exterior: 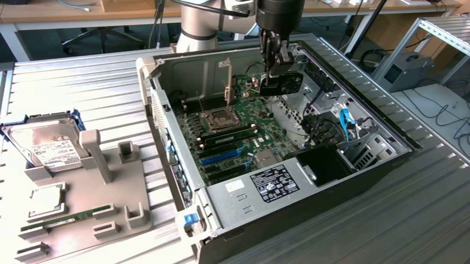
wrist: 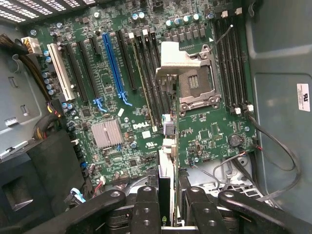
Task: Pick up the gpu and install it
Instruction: 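Insert the gpu into the slot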
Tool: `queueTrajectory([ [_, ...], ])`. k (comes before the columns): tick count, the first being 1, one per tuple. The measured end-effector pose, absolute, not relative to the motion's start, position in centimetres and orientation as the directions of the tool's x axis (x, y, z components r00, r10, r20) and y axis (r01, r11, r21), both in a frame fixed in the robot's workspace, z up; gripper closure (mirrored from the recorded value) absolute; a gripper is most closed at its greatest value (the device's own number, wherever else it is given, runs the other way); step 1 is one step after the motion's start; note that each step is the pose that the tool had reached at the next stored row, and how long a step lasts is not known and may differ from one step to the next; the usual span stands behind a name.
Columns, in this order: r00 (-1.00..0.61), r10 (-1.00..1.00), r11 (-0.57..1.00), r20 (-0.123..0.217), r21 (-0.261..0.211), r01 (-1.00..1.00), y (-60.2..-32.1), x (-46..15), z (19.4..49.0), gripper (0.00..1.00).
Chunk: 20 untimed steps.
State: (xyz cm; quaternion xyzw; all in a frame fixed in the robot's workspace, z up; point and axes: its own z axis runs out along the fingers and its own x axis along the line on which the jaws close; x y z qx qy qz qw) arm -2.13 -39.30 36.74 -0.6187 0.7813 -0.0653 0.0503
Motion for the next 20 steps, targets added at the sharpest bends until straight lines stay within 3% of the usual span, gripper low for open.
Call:
queueTrajectory([
  [20, -0.186, -0.983, 0.182, 0.007, -0.165, -0.969, -39.3, -2.13, 36.74, 0.74],
])
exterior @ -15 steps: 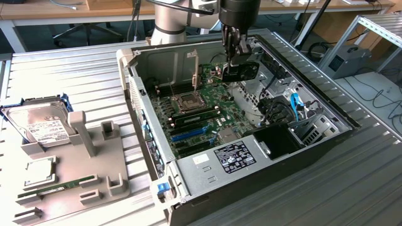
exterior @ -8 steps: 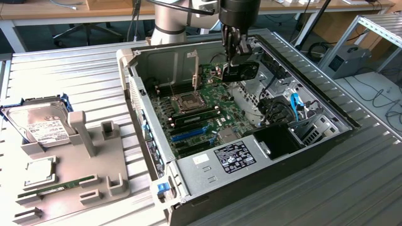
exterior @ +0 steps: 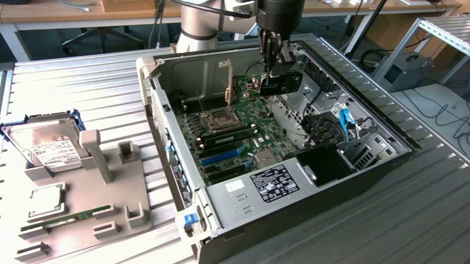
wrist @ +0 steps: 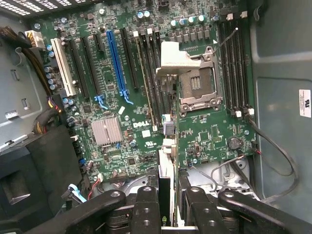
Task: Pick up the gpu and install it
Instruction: 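Insert the gpu into the slot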
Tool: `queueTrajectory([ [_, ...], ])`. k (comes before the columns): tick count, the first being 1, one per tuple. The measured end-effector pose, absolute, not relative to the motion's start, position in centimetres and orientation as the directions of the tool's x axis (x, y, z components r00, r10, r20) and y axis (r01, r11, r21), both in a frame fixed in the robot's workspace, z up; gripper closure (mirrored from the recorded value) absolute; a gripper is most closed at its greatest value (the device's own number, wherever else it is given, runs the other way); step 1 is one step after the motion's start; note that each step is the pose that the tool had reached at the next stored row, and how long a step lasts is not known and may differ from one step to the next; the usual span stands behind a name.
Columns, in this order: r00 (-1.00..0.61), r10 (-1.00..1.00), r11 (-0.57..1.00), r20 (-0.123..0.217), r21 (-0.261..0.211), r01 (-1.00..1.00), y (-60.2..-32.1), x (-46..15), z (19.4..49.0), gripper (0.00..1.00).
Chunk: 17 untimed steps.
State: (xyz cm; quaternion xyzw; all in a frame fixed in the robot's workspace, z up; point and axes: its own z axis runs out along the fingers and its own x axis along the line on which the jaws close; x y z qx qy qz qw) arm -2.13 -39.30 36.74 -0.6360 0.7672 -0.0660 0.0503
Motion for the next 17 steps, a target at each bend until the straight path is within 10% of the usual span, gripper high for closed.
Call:
queueTrajectory([
  [17, -0.154, -0.988, 0.15, 0.01, -0.166, -0.975, -39.31, -2.13, 36.74, 0.74],
])
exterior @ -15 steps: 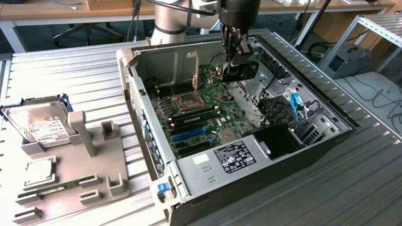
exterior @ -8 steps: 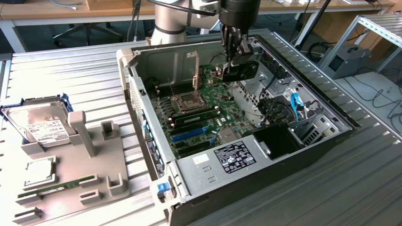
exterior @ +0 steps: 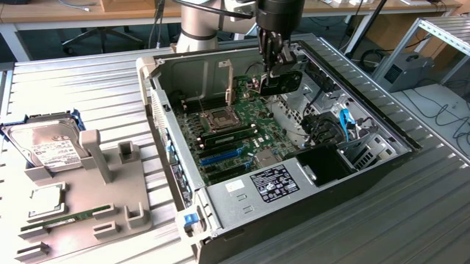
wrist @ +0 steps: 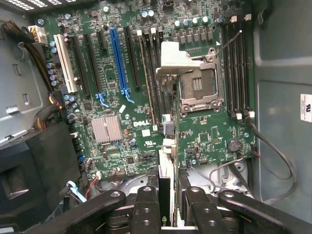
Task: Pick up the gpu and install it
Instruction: 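Insert the gpu into the slot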
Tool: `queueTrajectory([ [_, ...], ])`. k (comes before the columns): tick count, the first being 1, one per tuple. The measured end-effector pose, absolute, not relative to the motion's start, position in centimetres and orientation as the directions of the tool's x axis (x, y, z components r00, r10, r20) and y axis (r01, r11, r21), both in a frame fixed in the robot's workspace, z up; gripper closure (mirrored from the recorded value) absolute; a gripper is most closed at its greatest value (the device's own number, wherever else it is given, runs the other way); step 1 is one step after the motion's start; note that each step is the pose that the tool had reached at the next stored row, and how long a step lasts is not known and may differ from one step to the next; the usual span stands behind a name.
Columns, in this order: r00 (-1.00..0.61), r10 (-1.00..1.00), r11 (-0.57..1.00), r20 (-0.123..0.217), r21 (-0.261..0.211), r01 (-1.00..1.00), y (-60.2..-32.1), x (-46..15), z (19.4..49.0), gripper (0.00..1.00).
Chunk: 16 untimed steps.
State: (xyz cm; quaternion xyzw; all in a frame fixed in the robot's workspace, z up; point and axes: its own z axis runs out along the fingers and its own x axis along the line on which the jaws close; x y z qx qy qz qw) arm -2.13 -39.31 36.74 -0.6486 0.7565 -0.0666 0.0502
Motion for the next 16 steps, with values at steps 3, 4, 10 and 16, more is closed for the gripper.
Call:
queueTrajectory([
  [3, -0.147, -0.989, 0.144, 0.011, -0.166, -0.976, -39.3, -2.12, 36.74, 0.74],
  [4, -0.146, -0.989, 0.142, 0.011, -0.166, -0.976, -39.3, -2.12, 36.74, 0.74],
  [10, -0.135, -0.991, 0.132, 0.012, -0.166, -0.977, -39.3, -2.13, 36.74, 0.74],
  [16, -0.125, -0.992, 0.121, 0.012, -0.166, -0.979, -39.3, -2.13, 36.74, 0.74],
])
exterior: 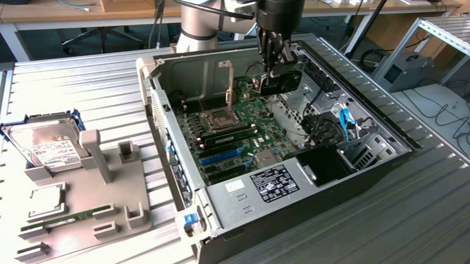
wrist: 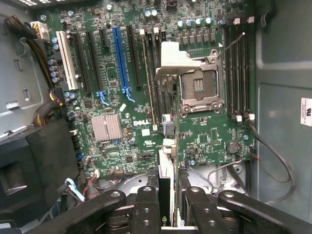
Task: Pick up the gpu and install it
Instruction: 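Insert the gpu into the slot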
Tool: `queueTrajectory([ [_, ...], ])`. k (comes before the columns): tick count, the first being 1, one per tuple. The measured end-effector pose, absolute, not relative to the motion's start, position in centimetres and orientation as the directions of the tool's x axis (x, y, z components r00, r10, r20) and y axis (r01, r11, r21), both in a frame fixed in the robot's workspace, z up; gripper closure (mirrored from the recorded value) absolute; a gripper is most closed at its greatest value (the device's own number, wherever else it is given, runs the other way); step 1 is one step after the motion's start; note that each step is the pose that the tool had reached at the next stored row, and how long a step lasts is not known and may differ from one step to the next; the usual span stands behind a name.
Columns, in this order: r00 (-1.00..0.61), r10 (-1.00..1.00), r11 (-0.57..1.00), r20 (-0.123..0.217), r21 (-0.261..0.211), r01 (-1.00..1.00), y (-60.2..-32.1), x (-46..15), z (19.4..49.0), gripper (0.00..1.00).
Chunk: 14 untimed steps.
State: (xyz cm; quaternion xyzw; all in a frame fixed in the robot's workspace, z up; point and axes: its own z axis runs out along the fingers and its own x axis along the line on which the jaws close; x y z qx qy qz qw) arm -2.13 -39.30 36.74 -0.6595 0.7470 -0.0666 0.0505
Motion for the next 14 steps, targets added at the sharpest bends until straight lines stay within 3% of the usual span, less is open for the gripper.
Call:
queueTrajectory([
  [14, -0.089, -0.996, 0.086, 0.015, -0.166, -0.982, -39.3, -2.13, 36.74, 0.74],
])
